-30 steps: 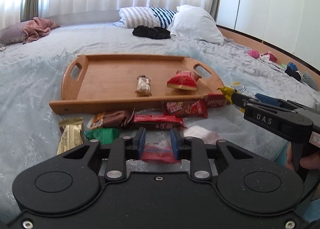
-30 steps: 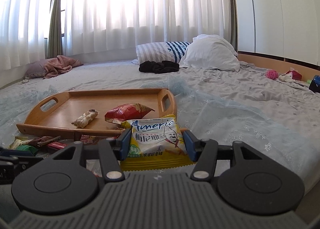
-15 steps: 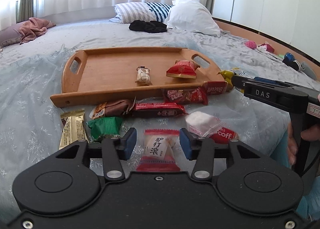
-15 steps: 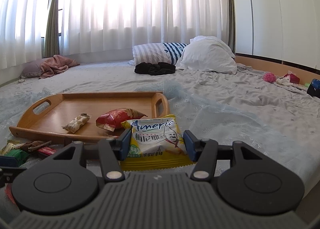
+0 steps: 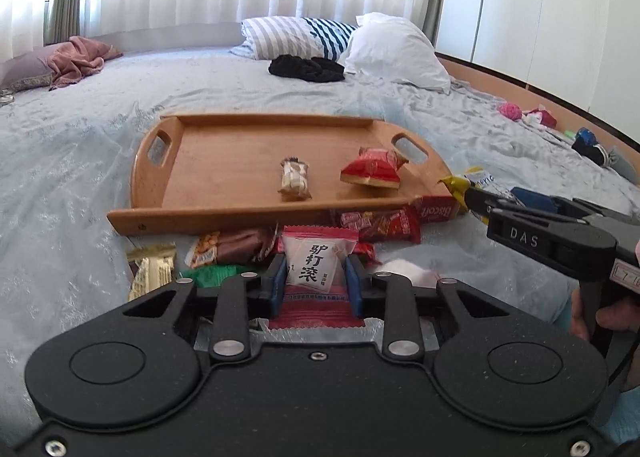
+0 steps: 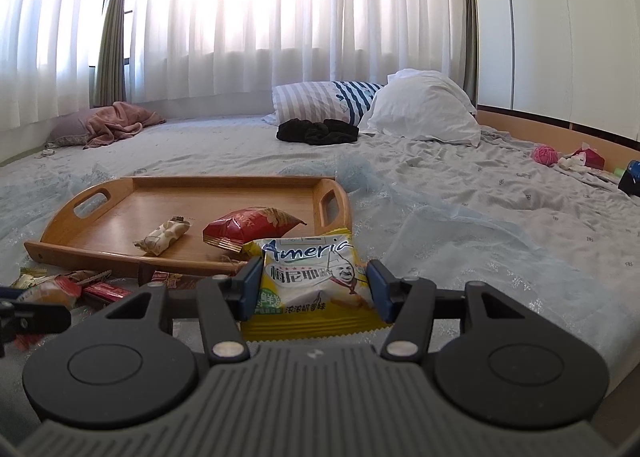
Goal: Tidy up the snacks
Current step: 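Carry both packets onto the tray and open both grippers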
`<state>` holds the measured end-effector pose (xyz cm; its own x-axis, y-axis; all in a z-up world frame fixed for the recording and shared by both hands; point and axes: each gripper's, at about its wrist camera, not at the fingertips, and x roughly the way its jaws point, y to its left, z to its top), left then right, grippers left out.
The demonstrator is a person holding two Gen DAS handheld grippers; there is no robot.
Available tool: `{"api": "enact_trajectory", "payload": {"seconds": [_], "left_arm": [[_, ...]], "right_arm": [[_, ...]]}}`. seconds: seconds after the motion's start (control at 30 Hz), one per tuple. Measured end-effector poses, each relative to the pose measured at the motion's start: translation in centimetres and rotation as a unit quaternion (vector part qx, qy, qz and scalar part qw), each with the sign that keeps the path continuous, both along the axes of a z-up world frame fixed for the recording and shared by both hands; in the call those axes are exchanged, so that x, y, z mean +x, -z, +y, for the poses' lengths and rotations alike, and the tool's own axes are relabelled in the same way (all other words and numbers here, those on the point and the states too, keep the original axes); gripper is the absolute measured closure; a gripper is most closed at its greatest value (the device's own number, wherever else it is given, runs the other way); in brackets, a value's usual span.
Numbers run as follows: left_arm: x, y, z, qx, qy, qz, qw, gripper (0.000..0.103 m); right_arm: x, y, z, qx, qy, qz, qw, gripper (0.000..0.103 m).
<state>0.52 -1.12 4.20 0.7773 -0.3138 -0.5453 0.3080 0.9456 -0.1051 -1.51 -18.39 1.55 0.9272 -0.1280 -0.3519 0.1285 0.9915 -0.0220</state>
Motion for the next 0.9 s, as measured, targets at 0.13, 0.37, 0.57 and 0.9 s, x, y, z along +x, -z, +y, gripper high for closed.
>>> {"api": "enact_trajectory", "payload": {"seconds": [0.13,0.37,0.57,0.9], "left_arm": [[1.7,-1.7,0.6,0.004,-0.023,-0.019,0.9995,0.074],[6.5,-3.2,1.9,0.011,-0.054,-0.028,0.9981,0.074],[11.1,-2.7,2.3,0.014,-0.073,-0.008,0.9972,0.074],[15.6,0.6,1.3,0.025,-0.085,0.033,0.9955,0.074]], "right_arm": [[1.1,-0.5,-0.2,-0.022,0.006,-0.002,1.0,0.045],[4.2,-0.9,0.2,-0.094,-0.015,0.008,0.995,0.045],[7.4,-0.4,0.8,-0.103,-0.041,0.039,0.993,0.045],[10.8,0.1,0.8,-0.018,-0.072,0.066,0.995,0.045]]}}
